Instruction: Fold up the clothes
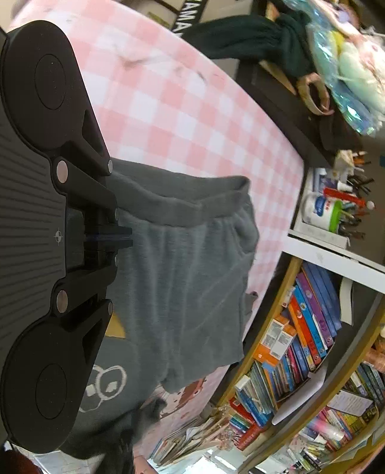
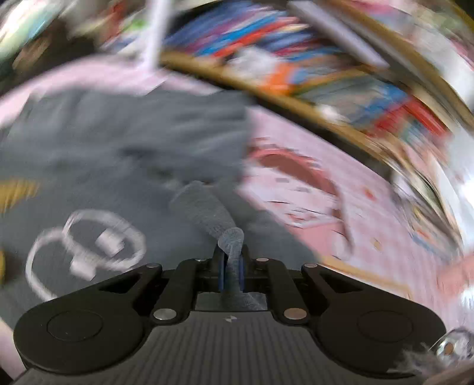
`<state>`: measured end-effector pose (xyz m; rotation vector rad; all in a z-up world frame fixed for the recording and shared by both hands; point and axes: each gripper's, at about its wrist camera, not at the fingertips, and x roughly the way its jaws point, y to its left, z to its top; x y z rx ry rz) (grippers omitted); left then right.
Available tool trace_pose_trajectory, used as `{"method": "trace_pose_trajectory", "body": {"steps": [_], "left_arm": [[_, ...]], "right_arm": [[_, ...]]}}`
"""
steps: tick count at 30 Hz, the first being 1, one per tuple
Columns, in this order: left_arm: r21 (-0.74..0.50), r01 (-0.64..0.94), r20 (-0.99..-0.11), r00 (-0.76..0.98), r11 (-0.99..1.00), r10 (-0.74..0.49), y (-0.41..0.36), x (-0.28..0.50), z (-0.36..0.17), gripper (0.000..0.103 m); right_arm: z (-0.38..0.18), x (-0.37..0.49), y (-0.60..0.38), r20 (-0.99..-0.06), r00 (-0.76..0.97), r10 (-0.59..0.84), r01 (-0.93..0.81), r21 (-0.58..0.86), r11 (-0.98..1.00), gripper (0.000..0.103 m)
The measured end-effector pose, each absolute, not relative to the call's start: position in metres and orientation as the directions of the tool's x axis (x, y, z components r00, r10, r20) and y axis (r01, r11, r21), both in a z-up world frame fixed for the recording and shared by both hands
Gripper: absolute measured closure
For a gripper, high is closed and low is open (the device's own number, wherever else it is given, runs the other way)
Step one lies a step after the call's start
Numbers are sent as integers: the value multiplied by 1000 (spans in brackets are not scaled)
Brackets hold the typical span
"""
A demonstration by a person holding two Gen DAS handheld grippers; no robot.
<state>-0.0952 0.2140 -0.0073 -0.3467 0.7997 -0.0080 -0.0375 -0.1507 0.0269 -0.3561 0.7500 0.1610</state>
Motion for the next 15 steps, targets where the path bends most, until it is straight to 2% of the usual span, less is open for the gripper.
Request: {"method": "trace_pose_trajectory", "body": {"steps": [2,4,6,7,8,11,15], "left_arm": [[-305,-117,-700,701,945,-139,214,-88,-7,101],[-309,-111,-701,698,945,-147,214,-82,-9,101],[-306,-102,-705,692,947,-153,212,-75,-11,101],[-303,-95,-706,691,948,-156,211,-71,-12,101],[-299,-87,-706,690,950,-159,210,-67,-12,101],[-298,-74,-703,691,952,-167,208,-53,-13,101],[-313,-83,-696,698,946,-169,206,-27,-15,101]], "right_arm": [[47,-44,-194,-657,752,-47,-82,-165,983,94],[58,-54,-246,-672,726,-147,142,-63,988,93],[55,-64,-293,-723,640,-260,334,-43,942,84],[51,-71,-310,-745,595,-303,400,-53,915,75],[49,-78,-321,-750,564,-347,454,-70,888,73],[45,-93,-327,-743,548,-384,491,-86,867,71],[39,-90,-292,-737,601,-309,360,-95,928,71]]}}
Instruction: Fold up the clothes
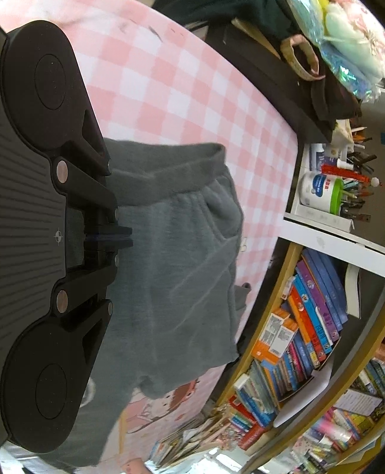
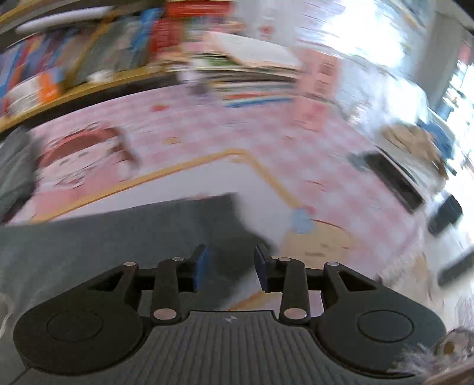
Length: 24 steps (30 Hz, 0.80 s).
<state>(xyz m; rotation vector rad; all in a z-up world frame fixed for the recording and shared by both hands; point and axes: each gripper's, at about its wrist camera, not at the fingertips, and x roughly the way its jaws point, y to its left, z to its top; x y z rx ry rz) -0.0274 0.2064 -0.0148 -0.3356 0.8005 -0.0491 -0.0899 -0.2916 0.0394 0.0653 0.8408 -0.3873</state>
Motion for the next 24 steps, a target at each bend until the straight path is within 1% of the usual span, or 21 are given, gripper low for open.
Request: {"method": "trace_pose_trajectory", "body": {"steps": [3,5,6,8,10,13,15,17,18,22,24], "left_arm": [[-315,-123,-713,686,941,-149,207,-9,-21,101],[-306,-173,-734,669,936,-117,214,-4,-29,100],[-322,-188,-727,677,928,-115,219,-8,-31,100],[-335,-222,-718,689,916,-96,228,-19,-33,100],[-316,-237,-718,692,919,-69,232,-27,-33,99],[-306,-225,-723,687,925,-72,233,-30,-28,99],[-303,-226,-710,701,926,-61,231,-32,-21,99],[-312,-202,-688,722,928,-74,224,-33,-15,99],[-313,-191,-685,724,931,-82,220,-33,-13,99],[-300,-203,-711,699,932,-77,206,-37,-17,99],[-307,-232,-721,689,923,-67,205,-42,-20,99]], "right_arm": [[34,-82,-262,-738,638,-220,234,-86,968,71],[32,-77,-248,-748,639,-177,179,-79,981,71],[32,-73,-242,-751,640,-163,159,-79,984,71],[33,-71,-236,-750,646,-139,127,-74,989,71],[35,-67,-237,-756,645,-112,114,-50,992,71],[34,-47,-240,-778,625,-70,110,-2,994,70],[36,-30,-236,-784,621,-29,83,28,996,68],[38,-7,-229,-782,623,27,38,64,997,63],[39,5,-223,-781,623,57,17,86,996,62],[39,58,-196,-778,597,196,-62,198,978,58],[37,83,-182,-773,582,252,-84,251,964,53]]}}
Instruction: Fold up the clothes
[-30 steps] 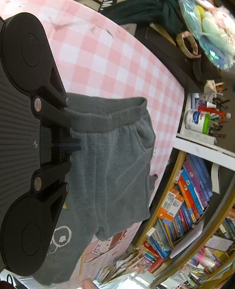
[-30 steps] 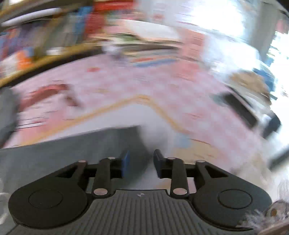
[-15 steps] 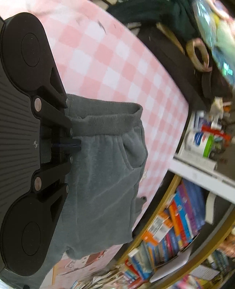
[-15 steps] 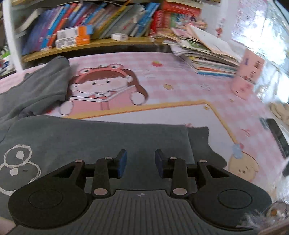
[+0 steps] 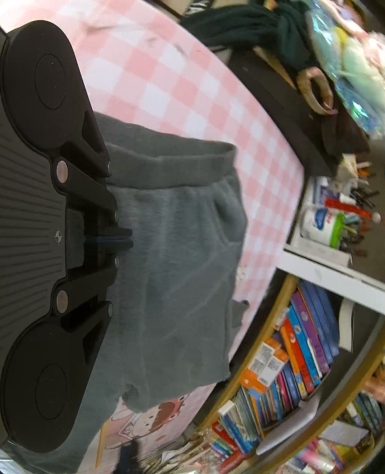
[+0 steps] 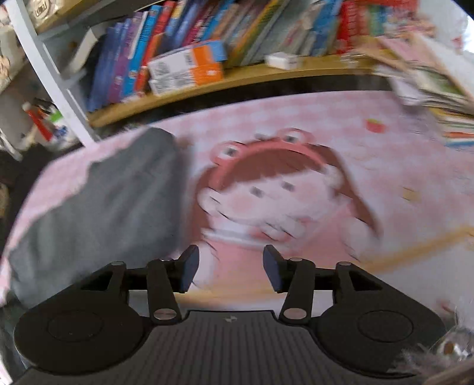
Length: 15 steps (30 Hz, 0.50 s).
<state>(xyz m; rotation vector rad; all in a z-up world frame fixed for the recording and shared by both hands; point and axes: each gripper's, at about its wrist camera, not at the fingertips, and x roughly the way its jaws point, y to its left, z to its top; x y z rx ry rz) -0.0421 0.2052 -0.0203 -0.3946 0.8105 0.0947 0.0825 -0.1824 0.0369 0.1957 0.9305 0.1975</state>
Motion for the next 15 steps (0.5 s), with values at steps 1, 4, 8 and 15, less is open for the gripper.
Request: {"method": "trace_pose_trajectory", "body": {"steps": [1,4,8,15], "left_arm": [[-309,-244,-724,687,919,-61,206,-45,-22,99],[-315,-280,-723,690,907,-38,209,-54,-23,99],[-331,-320,-727,687,888,-24,213,-63,-27,99],[-340,-344,-726,688,875,-12,211,-68,-30,99]], "right_arm": [[35,95,-176,-772,574,272,-88,272,958,48],[31,126,-157,-772,554,313,-99,312,945,39],[23,155,-132,-781,522,344,-134,323,937,39],[7,180,-112,-805,471,361,-136,338,931,52]]}}
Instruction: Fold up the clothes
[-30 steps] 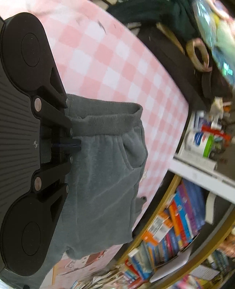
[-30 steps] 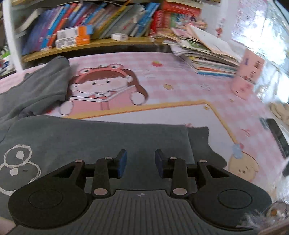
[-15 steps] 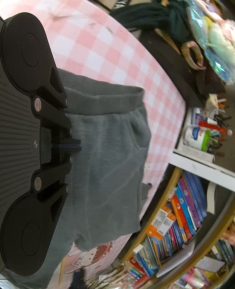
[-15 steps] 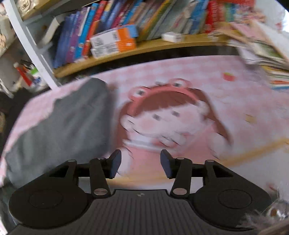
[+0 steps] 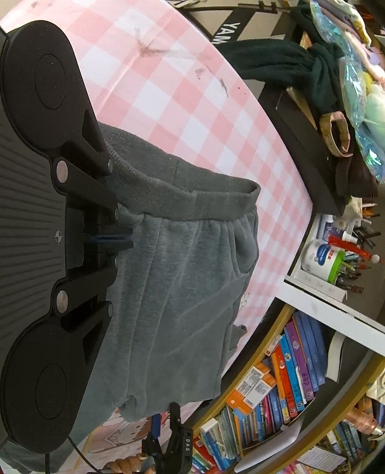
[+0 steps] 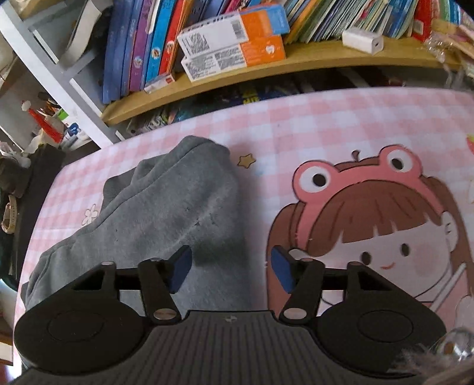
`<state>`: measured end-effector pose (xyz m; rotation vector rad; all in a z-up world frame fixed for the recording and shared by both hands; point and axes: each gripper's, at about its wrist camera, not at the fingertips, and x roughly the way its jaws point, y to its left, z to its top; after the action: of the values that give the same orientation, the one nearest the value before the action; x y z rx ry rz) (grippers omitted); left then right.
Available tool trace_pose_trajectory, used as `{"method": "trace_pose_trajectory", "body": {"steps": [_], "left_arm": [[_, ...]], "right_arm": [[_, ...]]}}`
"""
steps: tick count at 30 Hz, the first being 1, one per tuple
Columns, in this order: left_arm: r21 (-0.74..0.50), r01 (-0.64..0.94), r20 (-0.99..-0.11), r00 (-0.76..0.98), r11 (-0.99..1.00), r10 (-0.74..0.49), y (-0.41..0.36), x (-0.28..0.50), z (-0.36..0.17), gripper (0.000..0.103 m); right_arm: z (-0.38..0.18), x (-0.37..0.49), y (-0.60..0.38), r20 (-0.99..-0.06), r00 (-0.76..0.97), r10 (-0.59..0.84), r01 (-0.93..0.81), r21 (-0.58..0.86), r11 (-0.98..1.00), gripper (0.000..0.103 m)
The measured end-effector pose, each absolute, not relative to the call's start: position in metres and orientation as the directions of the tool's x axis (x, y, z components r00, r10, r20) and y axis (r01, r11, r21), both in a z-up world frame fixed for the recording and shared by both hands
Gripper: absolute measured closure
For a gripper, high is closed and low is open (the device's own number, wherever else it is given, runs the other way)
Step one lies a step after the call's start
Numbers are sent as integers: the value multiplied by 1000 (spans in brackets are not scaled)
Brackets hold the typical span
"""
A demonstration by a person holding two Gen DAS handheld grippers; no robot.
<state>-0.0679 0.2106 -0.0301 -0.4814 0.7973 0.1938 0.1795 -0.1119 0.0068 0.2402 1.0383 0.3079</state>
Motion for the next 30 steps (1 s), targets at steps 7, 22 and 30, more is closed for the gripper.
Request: {"method": "trace_pose_trajectory", "body": {"steps": [7,22,30], "left_arm": [[-366,-348,-711,703,863,-18,213,-71,-33,99],[-366,-322,-714,699,873,-41,216,-67,-34,99],[-372,-319,-712,701,871,-48,217,-65,-34,99]], "right_arm": [[47,156,-81,-709,593,382,-269,273,924,96],[71,22,59,-674,214,707,-887,169,429,63],[73,101,14,-662,307,684,-612,412,674,56]]}}
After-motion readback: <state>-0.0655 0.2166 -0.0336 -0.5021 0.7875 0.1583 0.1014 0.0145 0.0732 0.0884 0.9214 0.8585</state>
